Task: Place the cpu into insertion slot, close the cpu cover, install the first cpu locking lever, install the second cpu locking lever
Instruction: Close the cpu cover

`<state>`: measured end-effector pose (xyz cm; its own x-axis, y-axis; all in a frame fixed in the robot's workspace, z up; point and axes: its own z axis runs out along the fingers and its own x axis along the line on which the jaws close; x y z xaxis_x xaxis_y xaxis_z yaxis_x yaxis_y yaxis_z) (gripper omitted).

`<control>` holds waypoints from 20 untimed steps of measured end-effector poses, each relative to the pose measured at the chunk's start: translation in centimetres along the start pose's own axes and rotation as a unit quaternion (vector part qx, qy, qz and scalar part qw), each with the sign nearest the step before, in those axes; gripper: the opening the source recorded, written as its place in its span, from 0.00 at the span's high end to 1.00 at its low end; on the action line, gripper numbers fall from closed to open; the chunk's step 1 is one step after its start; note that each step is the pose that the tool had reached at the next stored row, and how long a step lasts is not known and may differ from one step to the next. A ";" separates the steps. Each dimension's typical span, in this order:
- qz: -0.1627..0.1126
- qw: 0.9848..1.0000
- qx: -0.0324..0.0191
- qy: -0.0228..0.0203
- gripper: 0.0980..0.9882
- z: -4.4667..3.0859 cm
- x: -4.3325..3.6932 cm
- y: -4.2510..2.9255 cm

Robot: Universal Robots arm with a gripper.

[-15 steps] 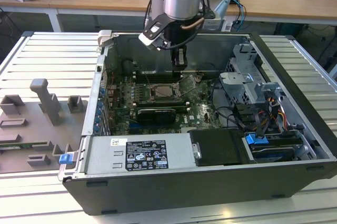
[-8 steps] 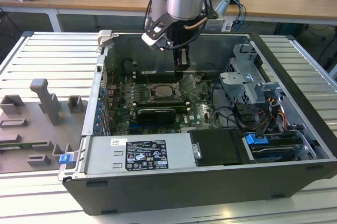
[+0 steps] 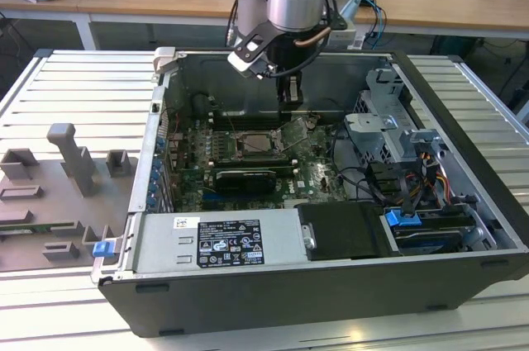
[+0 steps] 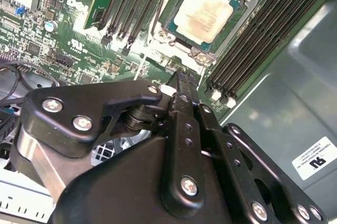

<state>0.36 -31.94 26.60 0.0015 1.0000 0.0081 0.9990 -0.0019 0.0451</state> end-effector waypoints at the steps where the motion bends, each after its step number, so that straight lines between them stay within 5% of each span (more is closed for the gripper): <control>1: 0.000 1.000 0.000 0.000 0.99 0.00 0.00 0.05; 13: 0.000 1.000 0.000 0.000 0.99 0.05 0.00 0.74; 20: 0.000 1.000 0.000 0.000 0.99 0.47 0.00 2.47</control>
<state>2.84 -31.94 26.25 0.0015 1.0000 0.0079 0.9990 -0.0019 0.0450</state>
